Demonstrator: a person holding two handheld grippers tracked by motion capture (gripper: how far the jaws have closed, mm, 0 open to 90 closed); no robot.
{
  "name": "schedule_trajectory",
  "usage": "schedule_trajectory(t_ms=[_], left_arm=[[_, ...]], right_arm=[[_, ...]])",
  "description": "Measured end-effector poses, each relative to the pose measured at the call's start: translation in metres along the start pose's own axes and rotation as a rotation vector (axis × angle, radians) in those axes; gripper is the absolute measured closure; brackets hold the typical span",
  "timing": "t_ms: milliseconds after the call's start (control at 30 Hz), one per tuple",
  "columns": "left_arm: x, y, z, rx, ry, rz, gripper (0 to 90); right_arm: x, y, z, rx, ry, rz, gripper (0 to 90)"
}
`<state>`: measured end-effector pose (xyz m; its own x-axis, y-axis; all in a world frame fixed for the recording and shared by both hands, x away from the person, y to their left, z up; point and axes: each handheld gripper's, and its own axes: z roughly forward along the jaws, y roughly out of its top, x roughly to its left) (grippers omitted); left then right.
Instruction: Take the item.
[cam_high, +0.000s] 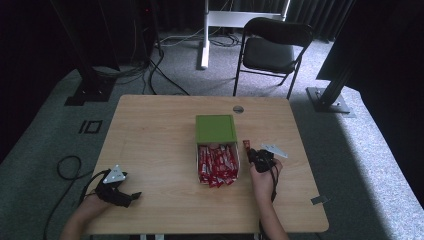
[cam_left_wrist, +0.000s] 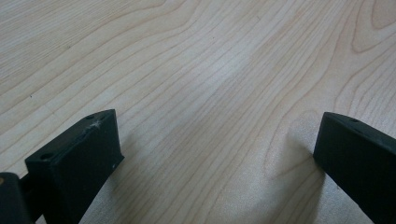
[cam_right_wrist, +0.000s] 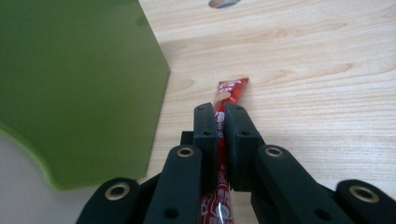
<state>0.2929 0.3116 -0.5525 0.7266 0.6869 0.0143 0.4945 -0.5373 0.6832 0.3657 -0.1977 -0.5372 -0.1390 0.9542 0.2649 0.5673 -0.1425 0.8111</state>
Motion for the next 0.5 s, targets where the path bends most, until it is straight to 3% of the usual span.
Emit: schedule_trajectory(t_ms=[267, 500], left_arm=[[0.000, 0.000, 0.000, 0.000, 0.000, 0.000, 1.5], [0.000, 0.000, 0.000, 0.000, 0.000, 0.000, 1.5]], right_arm=[[-0.003, -0.012, 0.014, 0.063, -0.011, 0.004, 84.6], [-0.005, -0.009, 0.015, 0.094, 0.004, 0.008, 81.4]])
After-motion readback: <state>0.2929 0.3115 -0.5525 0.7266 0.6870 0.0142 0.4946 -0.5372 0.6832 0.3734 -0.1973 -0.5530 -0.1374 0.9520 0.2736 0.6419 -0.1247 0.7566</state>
